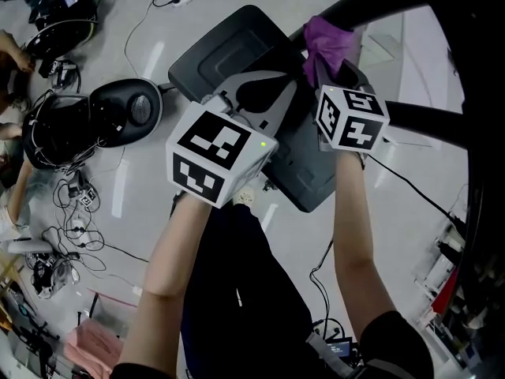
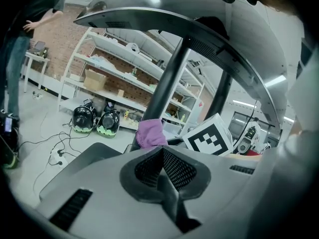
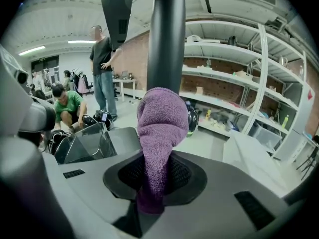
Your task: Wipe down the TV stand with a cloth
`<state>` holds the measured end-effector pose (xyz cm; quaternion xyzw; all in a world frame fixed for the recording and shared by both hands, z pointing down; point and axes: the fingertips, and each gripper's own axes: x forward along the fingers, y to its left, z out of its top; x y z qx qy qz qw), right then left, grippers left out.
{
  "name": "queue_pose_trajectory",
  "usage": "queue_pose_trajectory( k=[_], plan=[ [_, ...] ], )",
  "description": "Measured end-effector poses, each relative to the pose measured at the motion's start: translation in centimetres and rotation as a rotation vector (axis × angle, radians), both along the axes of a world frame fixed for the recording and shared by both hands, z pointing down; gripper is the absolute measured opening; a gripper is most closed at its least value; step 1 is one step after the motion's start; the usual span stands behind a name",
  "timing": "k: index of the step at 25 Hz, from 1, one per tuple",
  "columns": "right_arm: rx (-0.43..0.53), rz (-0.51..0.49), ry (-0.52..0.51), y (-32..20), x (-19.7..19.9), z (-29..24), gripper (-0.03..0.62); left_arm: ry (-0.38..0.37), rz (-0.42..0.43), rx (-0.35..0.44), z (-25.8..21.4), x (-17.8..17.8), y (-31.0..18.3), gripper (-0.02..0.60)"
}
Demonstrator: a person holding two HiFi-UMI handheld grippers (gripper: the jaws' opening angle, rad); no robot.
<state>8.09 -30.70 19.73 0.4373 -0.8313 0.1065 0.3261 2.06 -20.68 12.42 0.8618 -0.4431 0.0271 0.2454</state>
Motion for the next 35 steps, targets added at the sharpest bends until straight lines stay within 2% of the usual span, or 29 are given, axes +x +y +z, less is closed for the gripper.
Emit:
queue_pose_trajectory(
  k=[5,10,15,22,31,35],
  plan=[
    [-0.097,-0.046,0.044,0.7,-0.4,1.9,0.098,-0.006,-0.005,0.001,0.4,0.0,0.0,0.005],
    [-0.154,-0.040,0.064,1.3,-0.4,2.7,0.098,-0.001,-0.007,-0.008,0.5,-0.4,0.0,0.005],
    [-0.110,0.022,0.042,1.6,0.6,2.0,0.098,-0.002,0.001,-0.011,0.4,0.1,0.2,0.005],
    [-0.098,0.047,0.016,4.1,1.1,1.0,0.099,0.011,-0.016,-0.017,0.6,0.5,1.6,0.005],
    [-0.053,0.177,-0.099,7.3,3.1,-1.6,0.099,0.005,0.002,-0.019,0.5,2.0,3.7,0.005],
    [-0.004,0.239,-0.177,8.3,3.9,-4.2,0.100,0.005,0.016,-0.005,-0.2,2.9,4.1,0.005]
  ],
)
